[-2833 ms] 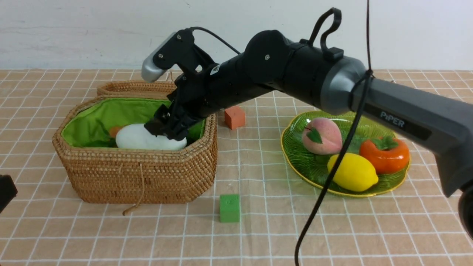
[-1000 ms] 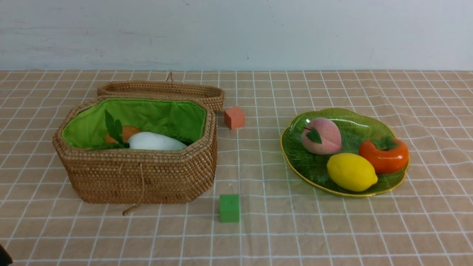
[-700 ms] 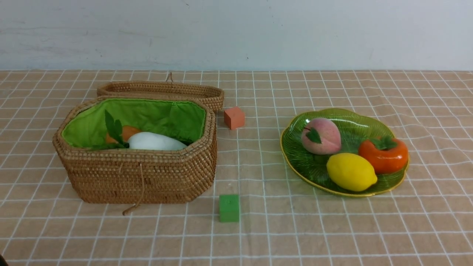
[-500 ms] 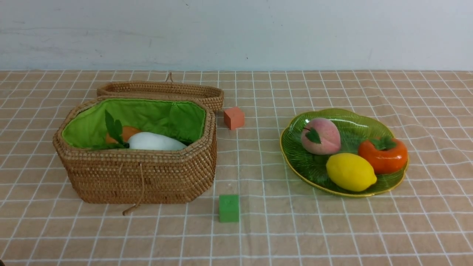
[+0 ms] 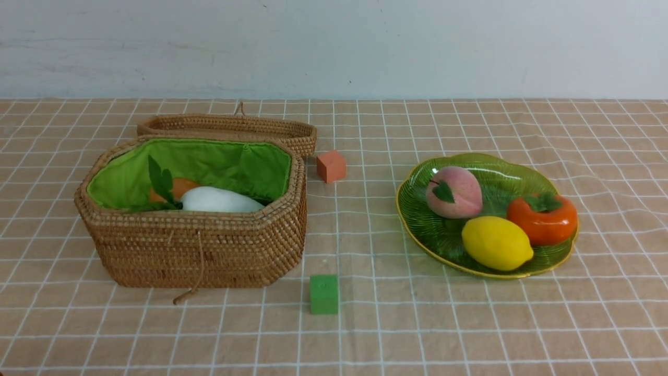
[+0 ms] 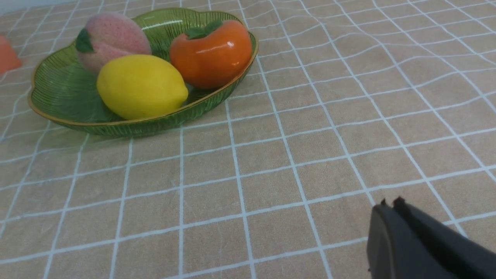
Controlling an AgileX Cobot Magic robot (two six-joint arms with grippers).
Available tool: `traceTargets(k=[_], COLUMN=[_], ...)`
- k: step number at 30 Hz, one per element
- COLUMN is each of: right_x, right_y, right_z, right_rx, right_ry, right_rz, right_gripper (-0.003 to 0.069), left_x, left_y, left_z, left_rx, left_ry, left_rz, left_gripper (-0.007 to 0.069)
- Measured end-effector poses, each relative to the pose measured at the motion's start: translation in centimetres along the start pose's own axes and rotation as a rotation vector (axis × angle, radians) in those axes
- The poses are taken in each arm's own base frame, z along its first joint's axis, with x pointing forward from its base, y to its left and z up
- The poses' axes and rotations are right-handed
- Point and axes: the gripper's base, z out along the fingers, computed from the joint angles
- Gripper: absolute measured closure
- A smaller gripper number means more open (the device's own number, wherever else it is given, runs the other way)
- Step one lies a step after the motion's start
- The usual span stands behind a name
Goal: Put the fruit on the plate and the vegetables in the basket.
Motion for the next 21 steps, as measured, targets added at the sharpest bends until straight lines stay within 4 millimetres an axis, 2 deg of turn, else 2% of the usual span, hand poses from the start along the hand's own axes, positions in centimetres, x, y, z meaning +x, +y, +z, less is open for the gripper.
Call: traceTargets(k=[17,21], right_x=[0.00,0.00], right_y=[0.00,0.00], right_z=[0.00,0.00], right_rx=[0.000,0.000], right_ry=[0.000,0.000], right_rz=[0.003,0.003], right_gripper=[0.0666,0.0666], left_x=[-0.01,0.00], left_y=[0.01,0.35], left_z=[0.00,0.14], left_rx=[-0.001,-0.033], left_ry=[-0.001,-0.023], left_rz=[0.003,0.065], left_gripper=[0.0615,0.0610])
